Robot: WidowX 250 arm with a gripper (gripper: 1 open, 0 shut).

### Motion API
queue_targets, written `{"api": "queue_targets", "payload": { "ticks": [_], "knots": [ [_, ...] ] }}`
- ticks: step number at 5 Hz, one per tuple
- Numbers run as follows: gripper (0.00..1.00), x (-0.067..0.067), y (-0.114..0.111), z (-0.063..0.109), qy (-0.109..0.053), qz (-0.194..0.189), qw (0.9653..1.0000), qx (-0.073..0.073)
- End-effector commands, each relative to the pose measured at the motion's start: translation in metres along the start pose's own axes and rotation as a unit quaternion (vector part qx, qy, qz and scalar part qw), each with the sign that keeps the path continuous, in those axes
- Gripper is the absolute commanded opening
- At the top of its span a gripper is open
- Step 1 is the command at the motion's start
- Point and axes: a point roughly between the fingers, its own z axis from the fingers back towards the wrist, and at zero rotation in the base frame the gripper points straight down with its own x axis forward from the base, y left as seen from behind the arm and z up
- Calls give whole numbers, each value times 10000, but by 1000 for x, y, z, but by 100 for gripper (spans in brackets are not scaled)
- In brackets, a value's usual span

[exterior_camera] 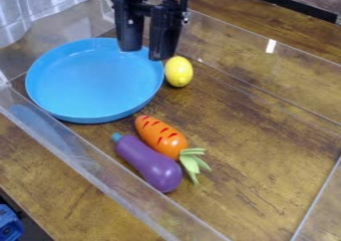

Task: Move the carrot to the right side

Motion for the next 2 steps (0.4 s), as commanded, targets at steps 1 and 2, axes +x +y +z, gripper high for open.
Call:
{"api": "queue_targets", "payload": {
  "ticks": [1, 2],
  "knots": [
    [100, 1, -9, -4, -8, -73, 10000, 1],
    [100, 2, -11, -16, 62, 75, 9999, -113]
  ]
}}
